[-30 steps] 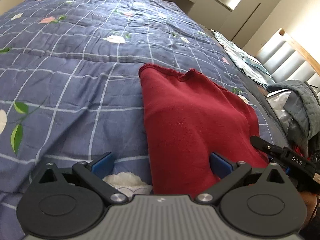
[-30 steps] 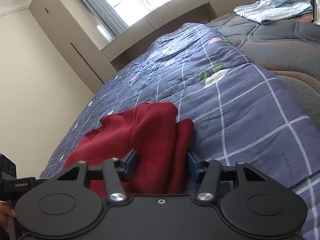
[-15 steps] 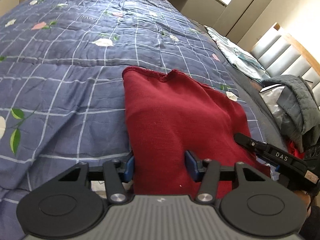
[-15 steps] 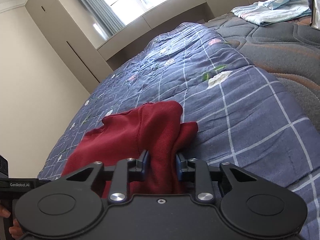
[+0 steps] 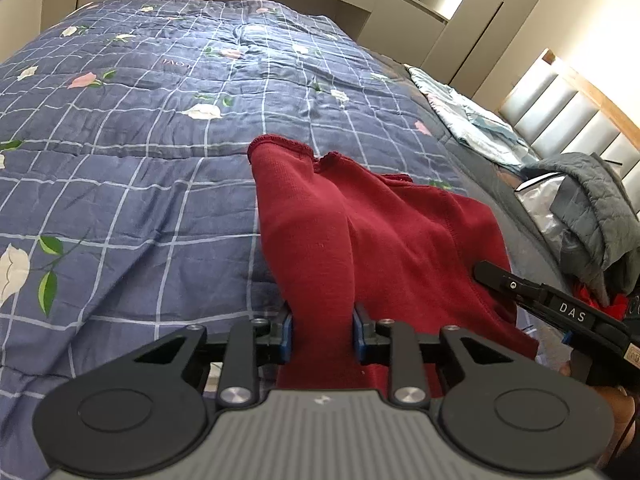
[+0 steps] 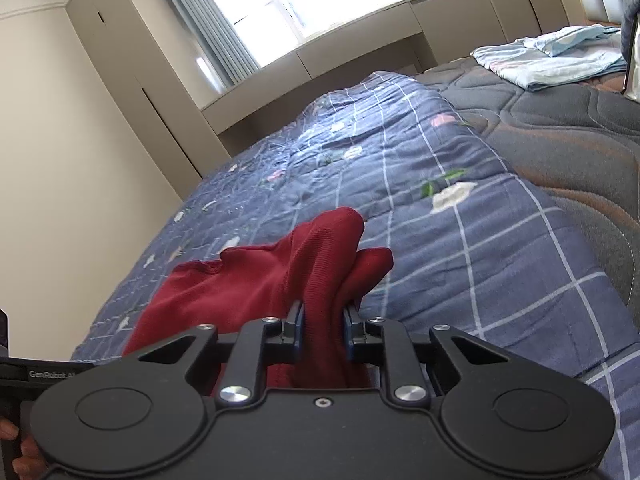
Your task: Fold small clothes
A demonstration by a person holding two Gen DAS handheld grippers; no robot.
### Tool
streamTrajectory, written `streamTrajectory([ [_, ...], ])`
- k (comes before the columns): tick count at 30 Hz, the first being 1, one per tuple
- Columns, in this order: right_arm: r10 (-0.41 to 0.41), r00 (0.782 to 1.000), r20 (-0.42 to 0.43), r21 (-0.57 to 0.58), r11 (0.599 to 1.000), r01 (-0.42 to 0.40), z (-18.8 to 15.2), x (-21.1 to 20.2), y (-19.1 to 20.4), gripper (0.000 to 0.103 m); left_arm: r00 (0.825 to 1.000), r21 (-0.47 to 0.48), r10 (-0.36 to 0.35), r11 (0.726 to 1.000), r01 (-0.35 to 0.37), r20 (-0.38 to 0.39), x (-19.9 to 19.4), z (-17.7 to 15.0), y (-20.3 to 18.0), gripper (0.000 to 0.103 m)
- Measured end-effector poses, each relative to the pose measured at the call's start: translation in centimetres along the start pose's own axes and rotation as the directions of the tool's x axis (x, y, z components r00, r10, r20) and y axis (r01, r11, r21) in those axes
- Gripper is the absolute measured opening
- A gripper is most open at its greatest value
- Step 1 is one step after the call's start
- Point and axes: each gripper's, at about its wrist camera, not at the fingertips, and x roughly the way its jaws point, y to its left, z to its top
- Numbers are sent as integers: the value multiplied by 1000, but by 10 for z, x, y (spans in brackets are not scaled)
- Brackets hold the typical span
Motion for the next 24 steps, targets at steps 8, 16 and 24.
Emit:
streamTrajectory([
  [8,44,999,5,-65,997,-43,7,-19,48,19,999,32,11,999,-13,48,-44,-2,0,28],
  [16,130,991,-11,-66,989,-130,-6,-16,93,18,994,16,72,997,-74,78,-90,-10,25,28],
  [24,216,975,-59,-61,974,-220,-19,17,148,18,983,-16,153,988,-152,98,-126,-10,73,28],
])
